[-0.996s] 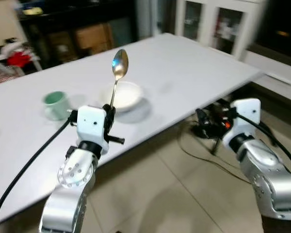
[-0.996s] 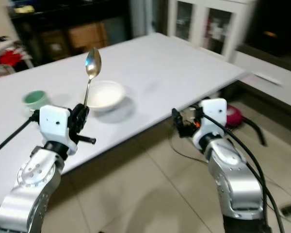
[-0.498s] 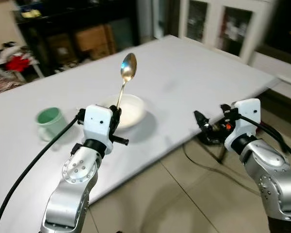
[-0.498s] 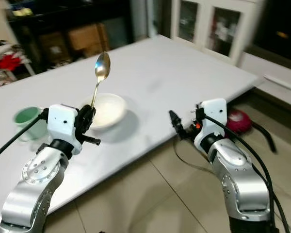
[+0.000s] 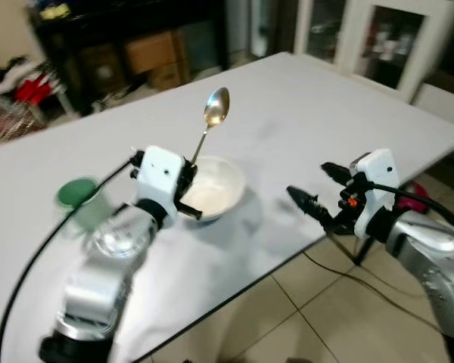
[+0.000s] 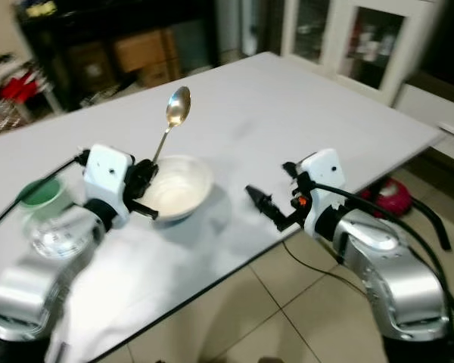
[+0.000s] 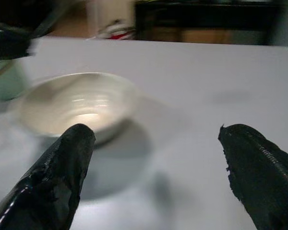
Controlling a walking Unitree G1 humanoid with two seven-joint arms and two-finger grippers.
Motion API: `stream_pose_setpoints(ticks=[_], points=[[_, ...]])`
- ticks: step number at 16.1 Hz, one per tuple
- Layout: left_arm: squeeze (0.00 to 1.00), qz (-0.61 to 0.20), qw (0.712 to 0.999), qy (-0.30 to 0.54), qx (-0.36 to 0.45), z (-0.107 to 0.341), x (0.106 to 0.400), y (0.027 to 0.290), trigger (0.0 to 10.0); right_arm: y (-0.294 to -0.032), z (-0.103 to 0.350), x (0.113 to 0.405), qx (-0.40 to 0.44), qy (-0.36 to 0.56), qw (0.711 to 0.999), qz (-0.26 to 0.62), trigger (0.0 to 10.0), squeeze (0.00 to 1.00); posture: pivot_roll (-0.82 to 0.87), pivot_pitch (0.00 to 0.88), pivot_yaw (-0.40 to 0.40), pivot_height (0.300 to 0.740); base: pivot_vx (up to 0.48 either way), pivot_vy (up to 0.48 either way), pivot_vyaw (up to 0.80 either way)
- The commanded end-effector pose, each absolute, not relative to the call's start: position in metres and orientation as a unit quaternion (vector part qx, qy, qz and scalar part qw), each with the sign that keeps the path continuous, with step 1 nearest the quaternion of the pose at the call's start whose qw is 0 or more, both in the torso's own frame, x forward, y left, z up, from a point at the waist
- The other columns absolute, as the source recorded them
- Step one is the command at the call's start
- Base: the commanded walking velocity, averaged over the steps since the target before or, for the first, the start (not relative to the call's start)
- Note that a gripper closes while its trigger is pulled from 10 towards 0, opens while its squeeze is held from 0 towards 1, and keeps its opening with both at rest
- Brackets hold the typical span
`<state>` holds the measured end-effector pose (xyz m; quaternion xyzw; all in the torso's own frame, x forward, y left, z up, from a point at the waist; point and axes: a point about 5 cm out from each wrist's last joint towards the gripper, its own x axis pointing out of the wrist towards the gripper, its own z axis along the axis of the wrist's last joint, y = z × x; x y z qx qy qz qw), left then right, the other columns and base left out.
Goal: Setting the table
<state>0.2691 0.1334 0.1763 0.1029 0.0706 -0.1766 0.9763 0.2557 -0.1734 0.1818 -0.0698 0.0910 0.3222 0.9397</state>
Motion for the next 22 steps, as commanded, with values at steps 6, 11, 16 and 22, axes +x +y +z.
stream_pose_setpoints(ticks=[6, 11, 16, 22], points=[[0.0, -0.224, 0.951, 0.189, 0.098, 0.195, 0.267, 0.136, 10.0, -0.174, 0.184, 0.243, -0.12, 0.142, 0.902, 0.388, 10.0, 0.0, -0.09, 0.007, 0.092, 0.74, 0.0, 0.0, 0.0], [0.0, -0.236, 0.922, 0.285, 0.111, 0.189, 0.262, 0.137, 10.0, -0.17, 0.182, 0.231, -0.13, 0.16, 0.876, 0.436, 10.0, 0.0, -0.08, 0.0, 0.101, 0.74, 0.0, 0.0, 0.0], [0.0, -0.242, 0.9, 0.337, 0.13, 0.182, 0.265, 0.137, 10.0, -0.165, 0.18, 0.222, -0.14, 0.172, 0.859, 0.462, 10.0, 0.0, -0.08, 0.0, 0.111, 0.74, 0.0, 0.0, 0.0], [0.0, -0.279, 0.881, 0.352, 0.149, 0.184, 0.264, 0.125, 10.0, -0.163, 0.178, 0.215, -0.145, 0.18, 0.851, 0.472, 10.0, 0.0, -0.09, 0.0, 0.128, 0.74, 0.0, 0.0, 0.0]])
